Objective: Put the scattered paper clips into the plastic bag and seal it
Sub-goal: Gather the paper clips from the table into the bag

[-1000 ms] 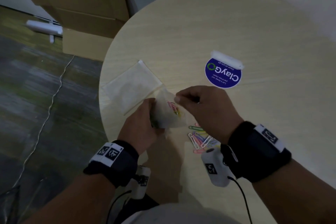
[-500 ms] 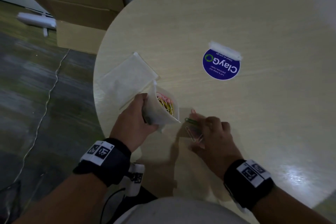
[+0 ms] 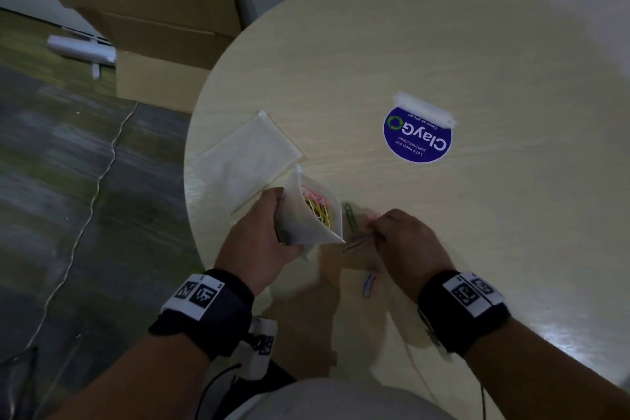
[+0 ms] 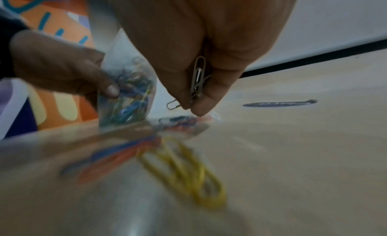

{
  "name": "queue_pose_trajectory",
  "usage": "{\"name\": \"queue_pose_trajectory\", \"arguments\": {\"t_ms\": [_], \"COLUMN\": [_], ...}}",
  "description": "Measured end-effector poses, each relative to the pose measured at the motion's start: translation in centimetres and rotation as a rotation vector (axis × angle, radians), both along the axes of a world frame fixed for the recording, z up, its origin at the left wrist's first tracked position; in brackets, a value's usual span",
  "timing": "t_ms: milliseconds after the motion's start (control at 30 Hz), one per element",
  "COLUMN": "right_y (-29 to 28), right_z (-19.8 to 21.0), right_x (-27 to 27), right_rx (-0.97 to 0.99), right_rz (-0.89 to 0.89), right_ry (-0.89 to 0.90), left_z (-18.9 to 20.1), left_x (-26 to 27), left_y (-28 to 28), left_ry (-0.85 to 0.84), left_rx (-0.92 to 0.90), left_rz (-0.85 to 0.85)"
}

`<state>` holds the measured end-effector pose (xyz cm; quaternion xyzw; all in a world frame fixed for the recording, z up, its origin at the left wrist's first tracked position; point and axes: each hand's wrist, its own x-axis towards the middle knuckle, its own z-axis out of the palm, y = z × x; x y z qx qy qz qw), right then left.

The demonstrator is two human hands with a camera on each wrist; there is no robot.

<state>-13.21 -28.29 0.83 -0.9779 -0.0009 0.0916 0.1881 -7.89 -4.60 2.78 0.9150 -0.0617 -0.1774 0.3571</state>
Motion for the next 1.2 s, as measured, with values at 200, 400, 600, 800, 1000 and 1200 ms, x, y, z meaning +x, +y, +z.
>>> {"name": "queue_pose_trajectory", "arguments": {"t_ms": [200, 400, 600, 800, 1000, 1200], "right_y": [-1.2, 2.5, 4.3, 4.7, 3.0, -1.5], "right_z": [7.0, 11.1, 8.9, 10.4, 11.7, 4.9], "right_x": [1.4, 3.3, 4.2, 4.5, 5.4, 4.0], "right_rx": [0.489, 0.948, 0.895, 0.475, 0.837, 0.236], "right_rz": [-0.435, -0.394, -0.408, -0.095, -0.308, -0.101], "right_ry": [-0.104, 0.059, 0.185, 0.112, 0.161, 0.112], "left_z": [0.0, -0.2, -0.1, -0.7, -1.0, -0.6], "left_x": [0.2, 0.4, 0.3, 0.4, 0.5, 0.2], "left_y": [-0.2, -0.4, -0.3, 0.0, 0.1, 0.6], "left_ry": [0.030, 0.072, 0.048, 0.020, 0.014, 0.019], "left_rx": [0.040, 0.058, 0.038, -0.024, 0.014, 0.037], "left_rz": [0.003, 0.003, -0.007, -0.023, -0.018, -0.029]}}
